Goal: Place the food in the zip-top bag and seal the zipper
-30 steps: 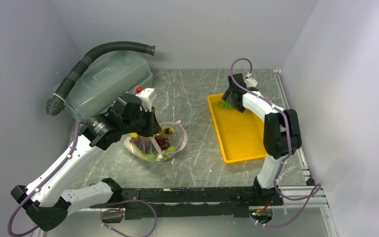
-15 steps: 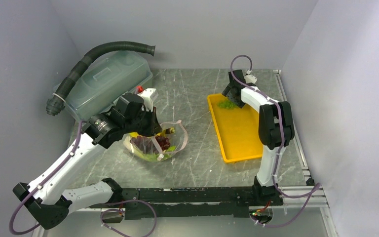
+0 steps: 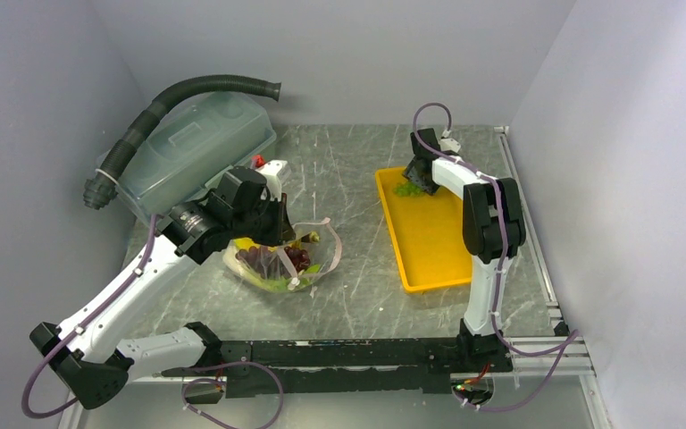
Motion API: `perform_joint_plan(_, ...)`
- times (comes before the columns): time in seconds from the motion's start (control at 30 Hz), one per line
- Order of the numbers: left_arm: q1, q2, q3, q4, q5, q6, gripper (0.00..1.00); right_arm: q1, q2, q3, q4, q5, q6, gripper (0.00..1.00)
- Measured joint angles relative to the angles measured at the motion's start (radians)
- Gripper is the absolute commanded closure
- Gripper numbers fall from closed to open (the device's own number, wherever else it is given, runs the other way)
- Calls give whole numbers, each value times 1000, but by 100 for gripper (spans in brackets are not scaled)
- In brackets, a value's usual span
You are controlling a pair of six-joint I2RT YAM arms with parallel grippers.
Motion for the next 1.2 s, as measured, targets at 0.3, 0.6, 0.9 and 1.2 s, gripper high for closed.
perform_joint_plan(0.3, 0, 0, 0, 1, 1, -1, 100, -10, -12, -44, 47, 6, -50, 95)
perform_joint_plan(0.6, 0, -6, 0, 4, 3, -7, 100, -18, -143, -208, 116, -20, -102, 100)
perform_joint_plan(0.9, 0, -25, 0, 5, 3, -17, 100, -17, -393, -377, 134, -93, -174, 100)
perform_joint_plan(1.2, 0, -26, -1, 10, 5, -32, 100, -1, -735, -516, 160, -188, -245, 100)
